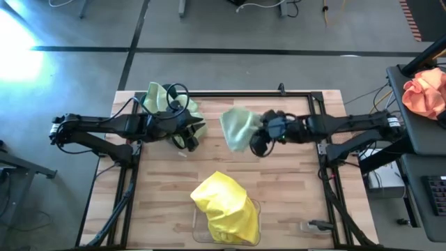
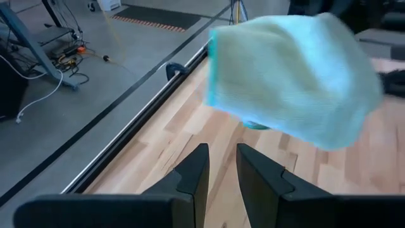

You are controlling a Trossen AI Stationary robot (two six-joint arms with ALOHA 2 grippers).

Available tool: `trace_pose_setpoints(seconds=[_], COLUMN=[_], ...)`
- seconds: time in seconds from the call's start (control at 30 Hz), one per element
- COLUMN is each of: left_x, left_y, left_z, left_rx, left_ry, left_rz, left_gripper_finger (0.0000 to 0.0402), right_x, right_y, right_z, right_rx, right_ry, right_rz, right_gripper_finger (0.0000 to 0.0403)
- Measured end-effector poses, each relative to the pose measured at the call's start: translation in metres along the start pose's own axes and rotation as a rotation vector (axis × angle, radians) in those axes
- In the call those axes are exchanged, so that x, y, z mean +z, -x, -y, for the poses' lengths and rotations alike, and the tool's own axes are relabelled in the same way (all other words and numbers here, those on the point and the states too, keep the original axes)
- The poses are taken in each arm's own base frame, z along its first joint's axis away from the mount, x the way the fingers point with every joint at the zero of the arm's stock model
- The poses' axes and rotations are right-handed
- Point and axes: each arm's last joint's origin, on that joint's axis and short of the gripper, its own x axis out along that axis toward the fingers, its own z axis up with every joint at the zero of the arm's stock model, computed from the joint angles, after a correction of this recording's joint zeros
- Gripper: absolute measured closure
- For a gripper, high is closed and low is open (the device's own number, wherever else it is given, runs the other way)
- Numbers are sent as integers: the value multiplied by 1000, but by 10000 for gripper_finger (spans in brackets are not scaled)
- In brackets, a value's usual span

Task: Sort microfiber towel by color & place in baskets
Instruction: Put the green towel into the blue bin

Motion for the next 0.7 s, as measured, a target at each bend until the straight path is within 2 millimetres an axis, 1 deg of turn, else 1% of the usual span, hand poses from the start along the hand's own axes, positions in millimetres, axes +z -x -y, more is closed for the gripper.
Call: trace_pose_setpoints(seconds=[0.13, 0.27, 0.5, 0.57, 0.7], left_x=[3, 5, 2, 1, 1], left_y=[-3, -11, -29, -33, -36], left_z=[2, 7, 16, 18, 20], left_rx=[-11, -17, -16, -17, -17], left_ry=[18, 30, 27, 29, 50], left_rz=[33, 56, 51, 53, 56], left_gripper_finger=[332, 315, 261, 245, 214], right_x=[14, 19, 31, 37, 56], right_y=[-5, -20, -52, -57, -60], right_z=[2, -1, -11, -14, -20], right_rx=[-32, -60, -116, -126, -132], right_ry=[-2, 25, 136, 171, 212], right_rz=[27, 12, -17, -20, -7], right_gripper_finger=[390, 390, 390, 390, 390])
